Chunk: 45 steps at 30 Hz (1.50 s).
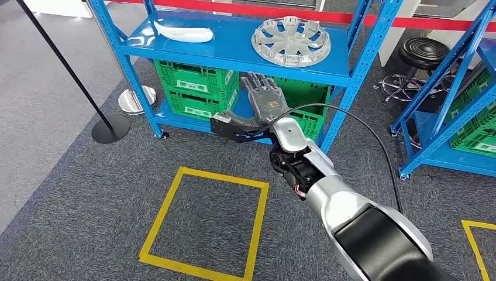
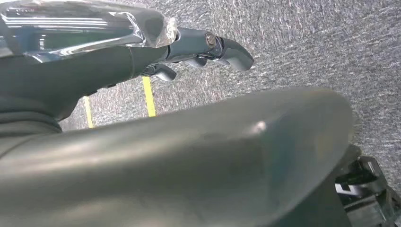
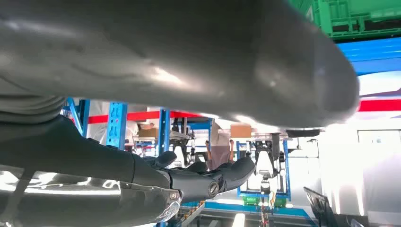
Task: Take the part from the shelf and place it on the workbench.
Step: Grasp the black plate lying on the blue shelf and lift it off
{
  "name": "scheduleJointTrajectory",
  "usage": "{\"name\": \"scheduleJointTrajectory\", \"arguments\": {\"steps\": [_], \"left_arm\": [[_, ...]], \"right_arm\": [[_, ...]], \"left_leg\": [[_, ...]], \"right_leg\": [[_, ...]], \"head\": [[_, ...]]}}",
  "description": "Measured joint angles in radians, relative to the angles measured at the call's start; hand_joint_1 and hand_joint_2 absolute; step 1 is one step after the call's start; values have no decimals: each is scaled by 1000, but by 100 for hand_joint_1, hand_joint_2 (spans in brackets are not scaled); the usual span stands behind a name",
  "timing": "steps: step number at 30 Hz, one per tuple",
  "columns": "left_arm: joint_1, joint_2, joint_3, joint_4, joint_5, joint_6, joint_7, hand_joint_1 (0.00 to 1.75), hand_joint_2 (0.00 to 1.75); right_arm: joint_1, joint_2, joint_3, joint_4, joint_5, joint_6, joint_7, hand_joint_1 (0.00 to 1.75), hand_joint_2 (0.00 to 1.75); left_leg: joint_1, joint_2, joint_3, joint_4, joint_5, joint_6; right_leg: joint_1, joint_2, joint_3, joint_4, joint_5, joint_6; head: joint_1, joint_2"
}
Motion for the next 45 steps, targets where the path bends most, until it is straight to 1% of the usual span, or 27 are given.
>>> {"name": "scheduleJointTrajectory", "arguments": {"steps": [2, 3, 6, 7, 8, 10, 12, 13, 16, 18, 19, 21, 22, 23, 24, 26, 27, 28, 31, 33, 35, 37, 38, 39, 42, 43, 45], "left_arm": [[-1, 0, 0, 0, -1, 0, 0, 0, 0], [-3, 0, 0, 0, -2, 0, 1, 0, 0], [-5, -1, 0, 0, -2, 0, 1, 0, 0], [-4, -1, 1, 0, -2, 0, 1, 0, 0], [-4, -1, 1, 0, -2, 0, 1, 0, 0], [-3, -1, 1, 0, -3, 0, 1, 0, 0], [-5, 0, 1, 1, -3, -1, 1, 0, 0], [-6, 0, 1, 2, -4, -1, 1, 0, 0], [-10, 1, 1, 3, -5, -2, 1, 0, 0], [-13, 2, 1, 3, -5, -1, 1, 0, 0], [-14, 2, 1, 2, -5, -1, 0, 0, 0], [-14, 2, 1, 3, -5, -1, 0, 0, 0], [-13, 2, 1, 3, -5, -1, 1, 0, 0], [-11, 2, 1, 4, -5, -1, 1, 0, 0], [-10, 3, 1, 4, -5, -1, 1, 0, 0], [-10, 4, 1, 5, -5, -1, 1, 0, 0], [-10, 5, 1, 6, -5, -1, 0, 0, 0], [-10, 5, 1, 7, -5, -1, 1, 0, 0], [-9, 6, 2, 9, -6, 0, 1, 0, 0], [-8, 6, 2, 9, -8, 0, 2, 0, 0], [-9, 5, 2, 9, -10, 1, 2, 0, 0], [-9, 5, 2, 9, -11, 1, 2, 0, 0], [-8, 5, 2, 9, -11, 1, 2, 0, 0], [-7, 5, 2, 9, -11, 1, 2, 0, 0], [-6, 4, 2, 9, -11, 1, 1, 0, 0], [-7, 4, 2, 9, -12, 1, 1, 0, 0], [-6, 5, 2, 9, -12, 1, 2, 0, 0]], "right_arm": [[1, 0, -1, -1, 0, -1, -1, 0, 0], [1, 1, -3, -1, 0, -2, -1, 0, 0], [8, -1, -5, -1, 0, -3, -2, 0, 0], [13, -3, -5, -1, 0, -3, -2, 0, 0], [17, -5, -6, -1, 0, -3, -1, 0, 0], [21, -7, -7, -1, 0, -2, 1, 0, 0], [22, -10, -8, 0, 1, -1, 2, 0, 0], [24, -11, -8, 1, 1, 0, 3, 0, 0], [27, -13, -11, 1, 0, 1, 6, 0, 0], [24, -12, -14, 0, 1, 0, 6, 0, 0], [23, -11, -15, 0, 1, 0, 5, 0, 0], [26, -10, -16, 0, 1, -1, 3, 0, 0], [30, -10, -17, 0, 1, -1, 1, 0, 0], [33, -10, -17, 0, 2, -2, 0, 0, 0], [35, -10, -18, 0, 3, -4, -1, 0, 0], [36, -9, -21, 1, 6, -6, -2, 0, 0], [36, -8, -22, 1, 8, -8, -3, 0, 0], [36, -7, -23, 1, 8, -8, -3, 0, 0], [38, -6, -25, 1, 9, -9, -4, 0, 0], [36, -6, -26, 0, 9, -10, -4, 0, 0], [35, -6, -27, 0, 9, -11, -4, 0, 0], [38, -9, -29, 0, 9, -11, -4, 0, 0], [40, -11, -29, 1, 9, -11, -4, 0, 0], [42, -12, -30, 1, 9, -11, -4, 0, 0], [40, -13, -32, 1, 9, -11, -4, 0, 0], [39, -13, -32, 1, 9, -11, -4, 0, 0], [38, -12, -34, 1, 10, -10, -2, 0, 0]], "left_leg": [[5, 2, 8, -11, 4, 6], [7, 3, 13, -18, 6, 10], [9, 4, 20, -24, 4, 17], [10, 2, 23, -24, 0, 16], [10, -1, 28, -23, -5, 14], [13, -5, 45, -22, -19, 4], [12, -7, 53, -18, -36, -10], [11, -7, 53, -17, -42, -17], [12, -6, 55, -22, -50, -29], [14, -4, 38, 18, -68, -36], [14, -3, 9, 72, -85, -39], [15, -2, -91, 220, -120, -43], [15, -2, -138, 274, -122, -43], [15, -2, -169, 291, -102, -41], [14, -2, -177, 264, -60, -39], [11, -2, -148, 130, 51, -31], [8, -2, -126, 69, 88, -27], [5, -2, -111, 29, 105, -24], [3, -3, -97, 3, 95, -16], [8, -3, -85, -12, 91, -9], [10, -3, -73, -19, 86, 0], [10, -4, -68, -19, 79, 5], [9, -5, -64, -18, 75, 6], [9, -7, -58, -18, 70, 5], [7, -11, -37, -13, 52, -5], [6, -12, -34, -11, 47, -9], [2, -11, -33, -8, 42, -9]], "right_leg": [[0, 0, -10, 20, -7, 1], [0, -1, -31, 56, -21, 2], [0, -1, -161, 259, -78, 3], [-1, -1, -200, 303, -75, 4], [-2, -1, -221, 309, -52, 4], [-6, -2, -205, 204, 44, 4], [-5, -3, -165, 91, 104, 3], [-3, -3, -155, 64, 108, 0], [0, 2, -147, 55, 90, -21], [-4, 3, -133, 53, 81, -36], [-6, 3, -124, 51, 75, -41], [-5, 3, -108, 51, 61, -47], [-4, 3, -100, 50, 53, -48], [-4, 4, -91, 50, 45, -48], [-3, 5, -79, 50, 37, -47], [-3, 8, -56, 49, 19, -42], [-2, 9, -48, 48, 11, -38], [-1, 10, -45, 46, 6, -33], [0, 10, -39, 30, -1, -18], [1, 7, -45, 51, -17, -9], [2, 4, -103, 157, -58, -4], [3, 4, -191, 289, -91, -2], [3, 4, -220, 317, -82, -2], [3, 4, -227, 301, -51, -3], [4, 3, -164, 106, 77, -10], [6, 3, -145, 61, 96, -13], [8, 5, -131, 34, 100, -17]], "head": [[2, 0], [4, 0], [7, 0], [7, 0], [8, 0], [9, 0], [10, 0], [9, 0], [4, 0], [-2, 0], [-6, 0], [-11, 0], [-12, 0], [-12, 0], [-12, 0], [-13, 0], [-14, 0], [-15, 0], [-19, 0], [-17, 0], [-13, 0], [-12, 0], [-11, 0], [-10, 0], [-8, 0], [-8, 0], [-9, 0]]}}
